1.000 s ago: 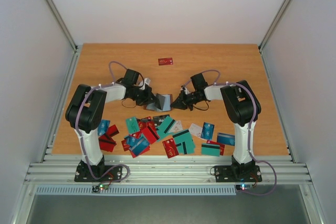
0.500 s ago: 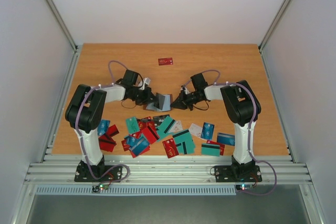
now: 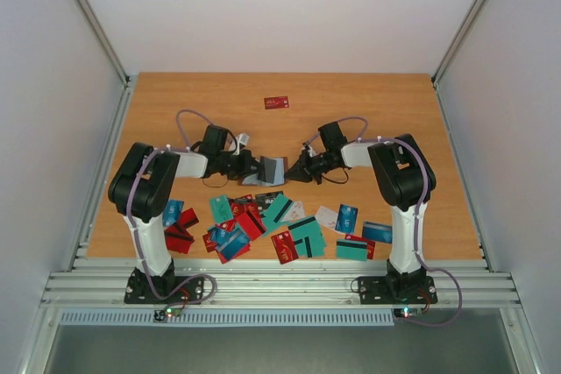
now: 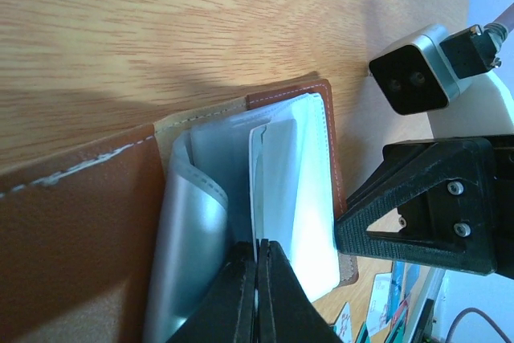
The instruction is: Put the credit cards into the card holder
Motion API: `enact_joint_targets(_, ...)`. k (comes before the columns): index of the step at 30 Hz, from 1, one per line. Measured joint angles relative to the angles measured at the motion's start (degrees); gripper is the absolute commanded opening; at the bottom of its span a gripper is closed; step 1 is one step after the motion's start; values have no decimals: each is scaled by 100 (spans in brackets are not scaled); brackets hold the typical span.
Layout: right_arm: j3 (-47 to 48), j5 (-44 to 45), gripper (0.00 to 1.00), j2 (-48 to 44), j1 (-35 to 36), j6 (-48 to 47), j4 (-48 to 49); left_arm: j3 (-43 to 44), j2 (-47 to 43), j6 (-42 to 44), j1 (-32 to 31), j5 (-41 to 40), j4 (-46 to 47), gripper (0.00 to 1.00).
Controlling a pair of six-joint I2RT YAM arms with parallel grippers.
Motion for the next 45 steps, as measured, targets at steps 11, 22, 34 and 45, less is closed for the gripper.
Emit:
enact_joint_targets(11,-118,15,1,-28,4,232,306,-236,-55,-632,-48,-131,459,3)
enact_joint_targets(22,-269,24,1,-57,15,413,658,-343,-94,-1036,-190,-323,765,3)
enact_joint_targets(34,-326,20,1,-61,15,468,793,-605,-94,-1377,-269,-435,1257,4)
enact_joint_targets(45,-380,13,1,-68,15,474,898,-682,-35,-1631,-350,-455,1558,6)
